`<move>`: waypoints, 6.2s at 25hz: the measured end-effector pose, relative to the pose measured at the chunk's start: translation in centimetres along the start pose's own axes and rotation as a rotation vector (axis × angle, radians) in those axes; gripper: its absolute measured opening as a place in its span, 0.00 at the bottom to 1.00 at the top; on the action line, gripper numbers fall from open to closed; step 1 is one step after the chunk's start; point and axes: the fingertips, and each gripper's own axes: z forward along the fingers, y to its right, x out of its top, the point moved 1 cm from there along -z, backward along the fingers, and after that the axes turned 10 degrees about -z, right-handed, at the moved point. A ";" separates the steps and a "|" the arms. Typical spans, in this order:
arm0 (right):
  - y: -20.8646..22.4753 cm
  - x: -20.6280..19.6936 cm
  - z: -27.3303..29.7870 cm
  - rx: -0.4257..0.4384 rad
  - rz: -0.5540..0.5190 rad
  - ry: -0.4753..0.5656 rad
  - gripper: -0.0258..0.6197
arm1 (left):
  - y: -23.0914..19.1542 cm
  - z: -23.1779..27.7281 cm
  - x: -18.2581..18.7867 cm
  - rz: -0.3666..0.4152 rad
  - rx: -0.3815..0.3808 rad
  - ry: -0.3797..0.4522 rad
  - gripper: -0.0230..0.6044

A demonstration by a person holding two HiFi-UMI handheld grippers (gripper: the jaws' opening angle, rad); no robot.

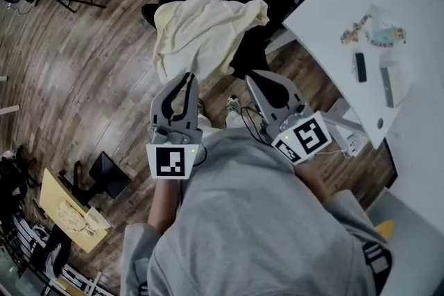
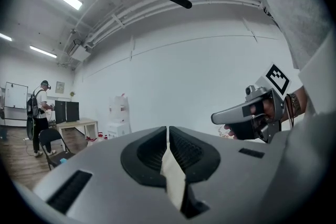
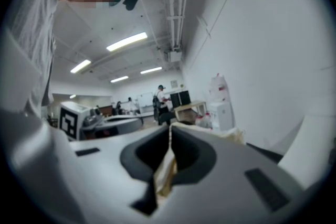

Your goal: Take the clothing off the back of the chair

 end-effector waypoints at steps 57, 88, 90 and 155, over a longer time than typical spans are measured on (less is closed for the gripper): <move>-0.9 -3.1 0.1 -0.268 0.025 -0.147 0.09 | -4.1 6.9 -9.3 0.015 -0.051 -0.271 0.51; -1.3 -2.9 -1.4 -0.337 0.023 -0.147 0.09 | -4.4 7.9 -9.8 -0.007 -0.071 -0.317 0.35; -1.4 -2.9 -1.4 -0.337 0.024 -0.147 0.09 | -4.4 7.9 -9.8 -0.006 -0.076 -0.321 0.32; -6.7 -2.5 0.6 -0.373 0.016 -0.093 0.09 | -5.4 4.3 -5.8 -0.045 -0.226 -0.208 0.15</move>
